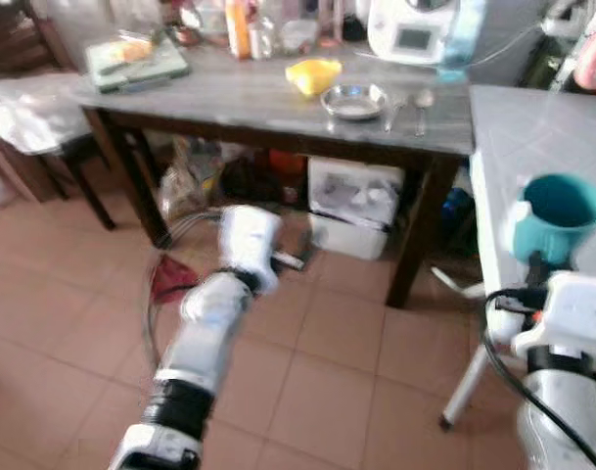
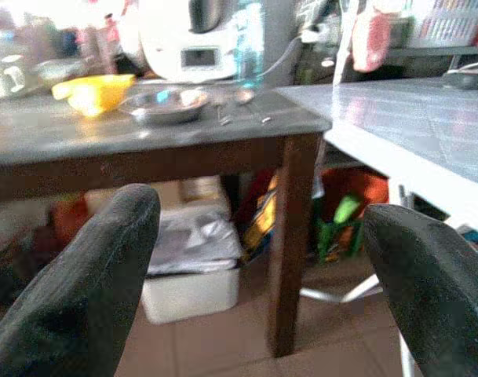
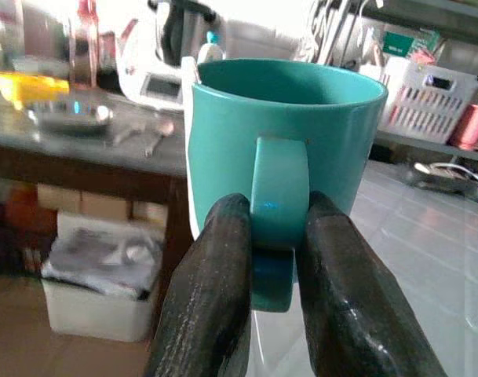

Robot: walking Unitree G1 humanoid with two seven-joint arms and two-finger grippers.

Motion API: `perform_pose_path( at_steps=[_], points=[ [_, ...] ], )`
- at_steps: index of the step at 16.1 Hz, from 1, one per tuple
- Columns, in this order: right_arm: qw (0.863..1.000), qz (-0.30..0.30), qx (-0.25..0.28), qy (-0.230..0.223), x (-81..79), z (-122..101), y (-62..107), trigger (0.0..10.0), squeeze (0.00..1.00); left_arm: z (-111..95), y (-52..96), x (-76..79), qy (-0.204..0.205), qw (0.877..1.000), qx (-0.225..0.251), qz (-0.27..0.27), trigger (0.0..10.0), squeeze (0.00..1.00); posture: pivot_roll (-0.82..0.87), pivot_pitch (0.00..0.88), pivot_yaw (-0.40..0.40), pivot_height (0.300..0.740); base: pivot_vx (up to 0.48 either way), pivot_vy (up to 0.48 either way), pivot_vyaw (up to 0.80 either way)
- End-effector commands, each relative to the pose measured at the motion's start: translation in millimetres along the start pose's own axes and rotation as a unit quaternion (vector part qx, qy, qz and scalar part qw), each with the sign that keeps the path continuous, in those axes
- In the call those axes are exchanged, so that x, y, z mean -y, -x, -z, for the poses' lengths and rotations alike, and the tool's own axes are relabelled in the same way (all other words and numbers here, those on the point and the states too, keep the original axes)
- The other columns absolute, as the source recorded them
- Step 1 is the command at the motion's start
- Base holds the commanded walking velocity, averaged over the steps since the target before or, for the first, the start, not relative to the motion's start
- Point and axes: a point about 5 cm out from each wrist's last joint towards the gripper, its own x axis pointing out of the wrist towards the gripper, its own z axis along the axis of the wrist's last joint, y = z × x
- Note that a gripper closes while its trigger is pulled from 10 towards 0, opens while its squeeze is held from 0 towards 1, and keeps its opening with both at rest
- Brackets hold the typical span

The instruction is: Setting the table

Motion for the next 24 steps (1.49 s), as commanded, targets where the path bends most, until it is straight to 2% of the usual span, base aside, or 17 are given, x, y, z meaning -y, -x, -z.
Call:
perform_pose_path(
  at_steps=[1, 12, 24],
  points=[
    [1.0, -0.007, 0.018, -0.007, -4.9, -8.4, 0.3, 10.0, 0.0, -2.3, 6.2, -12.7, -0.014, 1.0, 0.001, -0.015, 10.0, 0.0, 0.0, 0.083, 0.005, 0.74, 0.472, 0.0, 0.0],
    [1.0, -0.014, 0.016, -0.007, -6.6, -6.7, 2.3, 10.0, 0.0, -2.2, 3.9, -5.9, -0.015, 1.0, 0.002, -0.001, 10.0, 0.0, -0.01, 0.079, 0.011, 0.74, 0.479, 0.0, 0.0],
    [0.999, -0.037, 0.026, -0.005, -12.2, -9.6, -0.3, 10.0, 0.0, -4.3, 3.8, -5.5, -0.02, 1.0, 0.007, -0.004, 10.0, 0.0, 0.0, 0.069, 0.003, 0.74, 0.473, 0.0, 0.0]
  ],
)
